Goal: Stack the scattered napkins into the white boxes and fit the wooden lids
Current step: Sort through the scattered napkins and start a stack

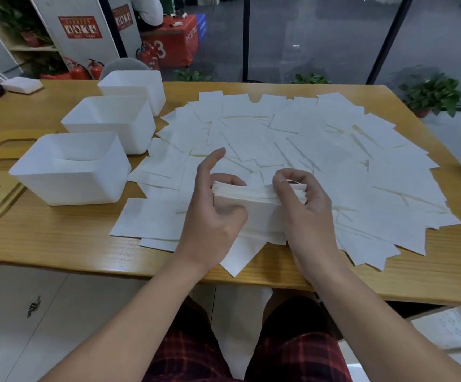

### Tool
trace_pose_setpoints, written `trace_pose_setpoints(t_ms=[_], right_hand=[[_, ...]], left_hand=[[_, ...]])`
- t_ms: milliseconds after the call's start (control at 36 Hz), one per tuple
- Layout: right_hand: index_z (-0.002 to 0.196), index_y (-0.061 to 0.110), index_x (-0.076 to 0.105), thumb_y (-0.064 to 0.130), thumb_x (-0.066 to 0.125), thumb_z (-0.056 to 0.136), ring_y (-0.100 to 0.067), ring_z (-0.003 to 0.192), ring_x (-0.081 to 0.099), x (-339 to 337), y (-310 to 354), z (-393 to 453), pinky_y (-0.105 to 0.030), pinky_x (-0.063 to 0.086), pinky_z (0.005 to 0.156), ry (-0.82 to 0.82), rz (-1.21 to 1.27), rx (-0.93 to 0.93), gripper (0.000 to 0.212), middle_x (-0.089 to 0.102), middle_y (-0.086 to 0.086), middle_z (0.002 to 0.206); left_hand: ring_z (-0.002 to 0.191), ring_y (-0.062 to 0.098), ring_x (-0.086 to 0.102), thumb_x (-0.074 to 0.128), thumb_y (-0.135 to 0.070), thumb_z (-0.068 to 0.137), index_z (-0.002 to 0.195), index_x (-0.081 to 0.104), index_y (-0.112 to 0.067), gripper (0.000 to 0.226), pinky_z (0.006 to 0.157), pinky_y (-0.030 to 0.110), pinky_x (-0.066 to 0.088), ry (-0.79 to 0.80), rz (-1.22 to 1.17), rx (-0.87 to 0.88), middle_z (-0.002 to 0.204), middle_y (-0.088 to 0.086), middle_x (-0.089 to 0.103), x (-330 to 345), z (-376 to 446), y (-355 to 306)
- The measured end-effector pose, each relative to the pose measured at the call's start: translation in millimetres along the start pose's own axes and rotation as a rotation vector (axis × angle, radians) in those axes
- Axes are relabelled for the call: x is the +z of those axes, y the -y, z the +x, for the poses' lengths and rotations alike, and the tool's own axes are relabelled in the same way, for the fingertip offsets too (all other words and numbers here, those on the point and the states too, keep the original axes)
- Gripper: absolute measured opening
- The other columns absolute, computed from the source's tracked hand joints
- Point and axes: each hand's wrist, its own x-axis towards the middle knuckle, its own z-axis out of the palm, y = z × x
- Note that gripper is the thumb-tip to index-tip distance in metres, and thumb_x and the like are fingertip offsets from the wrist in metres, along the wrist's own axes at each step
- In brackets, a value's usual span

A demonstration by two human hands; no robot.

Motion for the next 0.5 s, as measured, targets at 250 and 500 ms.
trace_pose_setpoints(t_ms=[250, 500], right_hand=[[0.097, 0.034, 0.076, 0.034, 0.063, 0.101, -0.022, 0.108, 0.068, 6.1, 4.7, -2.9, -0.04, 0.053, 0.078, 0.003, 0.065, -0.001, 0.014, 0.075, 0.002, 0.118], [0.108, 0.03, 0.077, 0.041, 0.051, 0.109, -0.027, 0.112, 0.068, 0.9, 7.3, -3.6, -0.048, 0.051, 0.083, 0.016, 0.064, 0.071, 0.029, 0.077, 0.006, 0.109]], left_hand=[[0.099, 0.017, 0.066, 0.073, 0.007, 0.089, 0.16, 0.034, -0.043, 0.095, 0.081, 0.029, 0.057, 0.007, 0.047, -0.018, 0.121, -0.008, 0.065, -3.4, -4.6, 3.2], [0.106, 0.013, 0.066, 0.072, 0.006, 0.091, 0.159, 0.032, -0.043, 0.093, 0.085, 0.023, 0.058, -0.007, -0.001, -0.035, 0.121, 0.003, 0.061, -3.7, -4.5, 1.4]])
